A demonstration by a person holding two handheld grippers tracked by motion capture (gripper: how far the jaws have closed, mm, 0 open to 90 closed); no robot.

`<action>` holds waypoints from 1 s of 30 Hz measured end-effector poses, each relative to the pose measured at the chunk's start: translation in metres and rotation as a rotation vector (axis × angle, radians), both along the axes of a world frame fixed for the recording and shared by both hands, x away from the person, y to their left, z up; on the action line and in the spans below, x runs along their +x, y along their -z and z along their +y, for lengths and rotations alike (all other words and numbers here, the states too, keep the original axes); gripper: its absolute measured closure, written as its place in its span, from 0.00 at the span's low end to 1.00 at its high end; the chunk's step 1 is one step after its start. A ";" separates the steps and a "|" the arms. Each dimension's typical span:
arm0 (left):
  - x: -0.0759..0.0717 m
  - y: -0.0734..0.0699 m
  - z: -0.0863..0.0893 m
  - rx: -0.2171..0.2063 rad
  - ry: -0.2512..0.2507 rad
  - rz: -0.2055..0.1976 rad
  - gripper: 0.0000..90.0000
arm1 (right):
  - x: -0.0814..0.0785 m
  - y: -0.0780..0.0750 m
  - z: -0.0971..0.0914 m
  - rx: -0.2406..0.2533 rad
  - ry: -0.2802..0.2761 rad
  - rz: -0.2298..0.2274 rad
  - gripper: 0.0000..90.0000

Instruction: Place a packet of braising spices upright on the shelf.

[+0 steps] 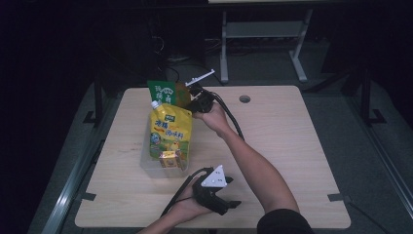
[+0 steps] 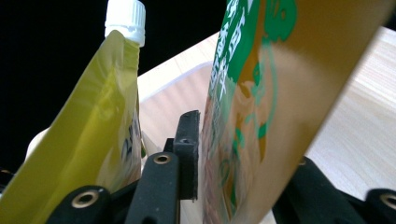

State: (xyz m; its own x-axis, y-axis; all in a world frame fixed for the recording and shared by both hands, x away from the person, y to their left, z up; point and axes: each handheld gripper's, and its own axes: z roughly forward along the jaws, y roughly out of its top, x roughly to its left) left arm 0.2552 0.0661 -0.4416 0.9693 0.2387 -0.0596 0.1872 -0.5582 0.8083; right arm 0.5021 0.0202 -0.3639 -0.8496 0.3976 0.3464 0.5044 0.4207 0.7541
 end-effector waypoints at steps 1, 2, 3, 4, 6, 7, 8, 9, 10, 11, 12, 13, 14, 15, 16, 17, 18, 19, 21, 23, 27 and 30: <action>0.000 0.000 0.000 -0.001 -0.001 0.000 0.27 | 0.000 0.000 -0.001 -0.003 -0.001 0.005 0.76; 0.001 0.000 0.001 -0.001 -0.003 0.001 0.27 | 0.000 0.000 -0.003 0.002 -0.008 0.007 0.75; 0.001 0.000 0.001 -0.003 -0.005 0.001 0.27 | 0.000 -0.001 -0.003 0.003 -0.011 0.009 0.74; 0.001 0.000 0.001 -0.004 -0.007 0.003 0.27 | -0.001 -0.001 -0.004 0.000 -0.012 0.015 0.72; 0.001 0.000 0.002 -0.002 -0.007 0.002 0.27 | 0.000 -0.001 -0.007 -0.003 -0.015 0.018 0.70; 0.001 0.000 0.002 -0.001 -0.007 0.002 0.27 | 0.000 -0.002 -0.009 -0.010 -0.015 0.018 0.69; 0.002 0.000 0.003 -0.001 -0.007 0.003 0.27 | 0.000 -0.002 -0.011 -0.012 -0.015 0.014 0.67; 0.002 0.000 0.003 -0.004 -0.009 0.006 0.27 | 0.000 -0.003 -0.013 -0.018 -0.014 0.016 0.65; 0.002 -0.001 0.003 -0.006 -0.010 0.006 0.27 | 0.000 -0.003 -0.014 -0.016 -0.016 0.016 0.65; 0.002 -0.001 0.003 -0.008 -0.011 0.007 0.27 | 0.000 -0.003 -0.017 -0.025 -0.012 0.014 0.64; 0.002 0.000 0.003 -0.006 -0.011 0.007 0.27 | -0.001 -0.004 -0.019 -0.022 -0.011 0.019 0.63; 0.002 0.000 0.004 -0.003 -0.010 0.005 0.27 | 0.000 -0.003 -0.021 -0.014 -0.013 0.019 0.62; 0.003 0.000 0.004 -0.004 -0.012 0.007 0.27 | 0.000 -0.004 -0.024 -0.006 -0.007 0.028 0.60; 0.003 0.000 0.004 -0.006 -0.012 0.005 0.27 | -0.001 -0.003 -0.027 0.005 -0.004 0.032 0.60; 0.003 0.000 0.003 -0.006 -0.014 0.005 0.27 | -0.001 -0.003 -0.030 0.006 0.000 0.031 0.59; 0.003 0.000 0.003 -0.004 -0.014 0.007 0.27 | -0.001 -0.003 -0.032 0.003 0.005 0.027 0.57; 0.003 0.000 0.003 -0.003 -0.013 0.007 0.27 | -0.002 -0.004 -0.035 0.005 0.007 0.026 0.56; 0.003 0.000 0.003 -0.002 -0.012 0.006 0.27 | -0.002 -0.004 -0.038 0.006 0.005 0.025 0.56; 0.003 0.001 0.002 -0.005 -0.012 0.010 0.27 | -0.005 -0.005 -0.044 0.020 0.016 0.025 0.56; 0.004 0.002 0.001 -0.002 -0.008 0.012 0.27 | -0.006 -0.006 -0.052 0.021 0.025 0.023 0.55; 0.004 0.002 0.001 -0.003 -0.006 0.015 0.27 | -0.010 -0.007 -0.065 0.024 0.044 0.026 0.53; 0.004 0.001 0.001 -0.004 -0.006 0.014 0.27 | -0.014 -0.007 -0.073 0.023 0.047 0.029 0.52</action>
